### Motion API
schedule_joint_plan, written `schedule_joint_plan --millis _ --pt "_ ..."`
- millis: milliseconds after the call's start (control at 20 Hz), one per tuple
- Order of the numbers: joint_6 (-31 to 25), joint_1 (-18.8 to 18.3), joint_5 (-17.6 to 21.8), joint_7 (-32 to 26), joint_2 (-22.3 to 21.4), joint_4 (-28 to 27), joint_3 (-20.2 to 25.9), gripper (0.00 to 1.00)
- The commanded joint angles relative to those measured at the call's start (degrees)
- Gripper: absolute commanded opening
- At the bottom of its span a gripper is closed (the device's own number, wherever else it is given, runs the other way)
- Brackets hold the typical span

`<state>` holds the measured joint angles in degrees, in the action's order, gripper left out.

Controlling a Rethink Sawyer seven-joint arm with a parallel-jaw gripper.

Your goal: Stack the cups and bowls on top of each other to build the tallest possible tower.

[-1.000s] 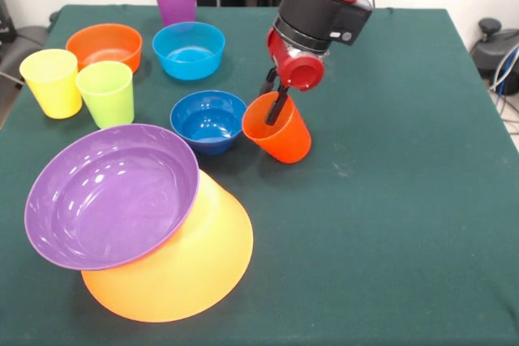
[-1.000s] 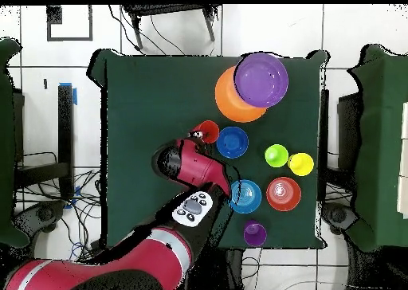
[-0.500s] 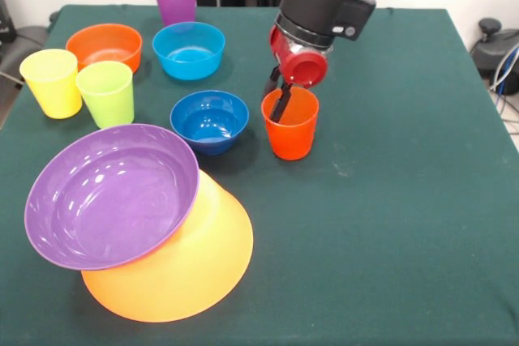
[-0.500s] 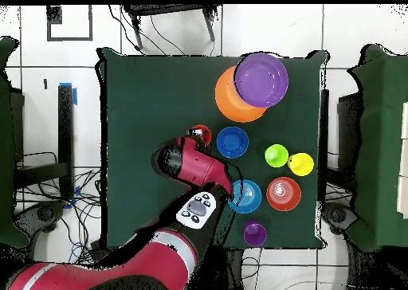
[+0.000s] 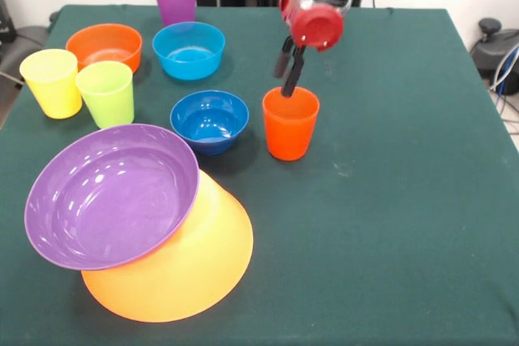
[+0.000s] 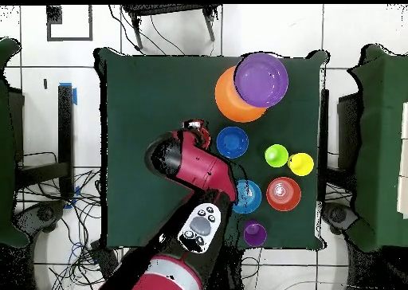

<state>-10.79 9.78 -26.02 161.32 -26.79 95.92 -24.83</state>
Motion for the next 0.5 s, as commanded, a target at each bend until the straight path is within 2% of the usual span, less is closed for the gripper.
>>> schedule_joint_plan --millis 50,350,500 --pt "-11.7 -0.6 2.4 0.9 -5.3 2.1 5.8 1.00" --pt "-14.1 -2.9 4.8 -2.6 -6.3 -1.7 3.9 1.00" --pt "-15.8 -6.9 6.7 -6.2 -6.1 -7.4 2.5 1.00"
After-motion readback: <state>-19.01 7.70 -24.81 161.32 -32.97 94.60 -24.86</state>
